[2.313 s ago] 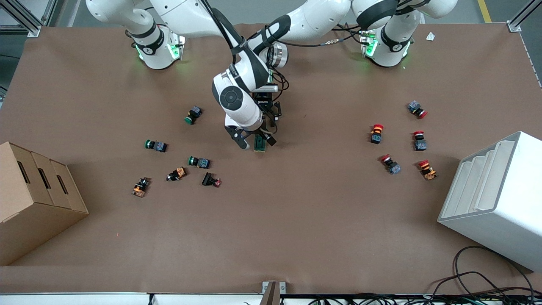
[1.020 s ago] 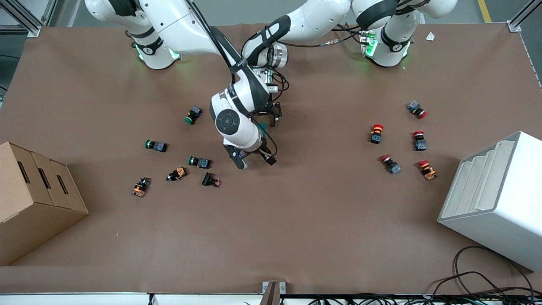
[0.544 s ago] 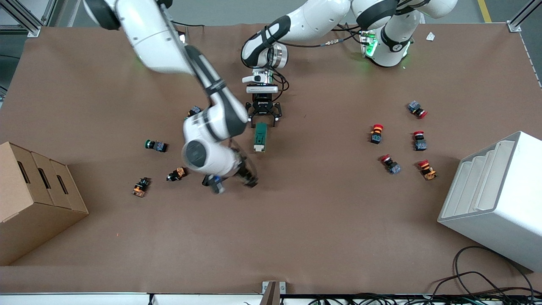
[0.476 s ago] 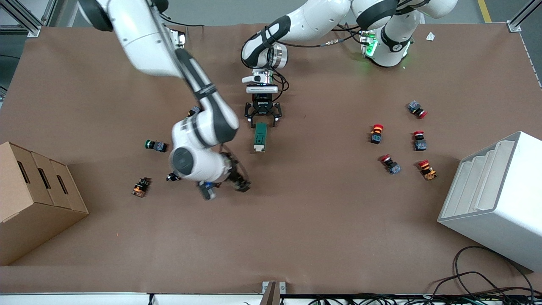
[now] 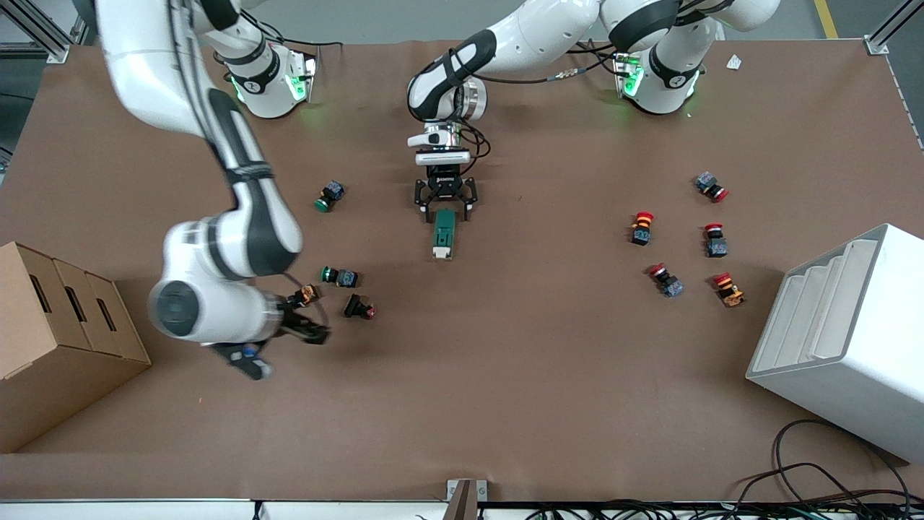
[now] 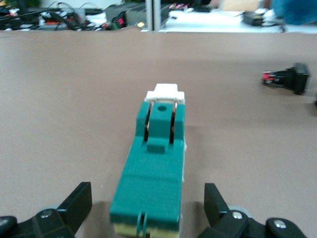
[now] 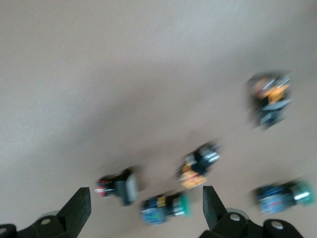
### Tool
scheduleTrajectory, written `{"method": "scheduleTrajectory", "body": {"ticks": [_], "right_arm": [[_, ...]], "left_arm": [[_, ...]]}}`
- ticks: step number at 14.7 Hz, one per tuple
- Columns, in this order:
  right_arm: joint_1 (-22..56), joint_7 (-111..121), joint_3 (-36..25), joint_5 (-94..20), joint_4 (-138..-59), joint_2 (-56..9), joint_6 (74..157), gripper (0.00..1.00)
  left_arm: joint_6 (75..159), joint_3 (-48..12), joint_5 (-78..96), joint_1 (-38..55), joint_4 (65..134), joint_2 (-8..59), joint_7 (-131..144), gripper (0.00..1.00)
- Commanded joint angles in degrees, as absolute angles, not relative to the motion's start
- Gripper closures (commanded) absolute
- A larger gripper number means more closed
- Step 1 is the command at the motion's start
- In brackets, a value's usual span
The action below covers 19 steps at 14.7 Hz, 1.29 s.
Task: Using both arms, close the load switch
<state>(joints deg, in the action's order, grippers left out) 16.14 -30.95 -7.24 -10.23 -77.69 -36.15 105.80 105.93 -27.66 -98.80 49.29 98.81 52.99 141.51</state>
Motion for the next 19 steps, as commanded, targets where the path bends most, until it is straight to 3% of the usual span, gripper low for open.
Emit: {"method": "scheduleTrajectory", "body": {"ticks": [1, 5, 9, 19], "right_arm": [[9.69, -14.56, -6.15, -6.16, -79.63, -29.11, 101.97, 0.0], [1.24, 4.28, -6.24, -1.77, -79.37, -23.13, 95.81, 0.0], [-0.18, 4.31, -6.24, -0.09, -79.28, -20.04, 91.59, 0.0], [0.35, 4.92, -5.98, -0.27, -76.63, -18.38, 87.19, 0.0]], "left_arm": [[106.79, -29.0, -88.72, 48.78, 92.39, 50.99, 133.01, 0.0], [106.7, -28.74, -73.95, 48.52, 85.45, 45.98, 120.36, 0.0], [106.61, -28.83, -60.86, 41.68, 83.76, 37.55, 104.55, 0.0], [104.69, -28.83, -26.57, 10.23, 81.49, 17.06, 56.48, 0.0]]}}
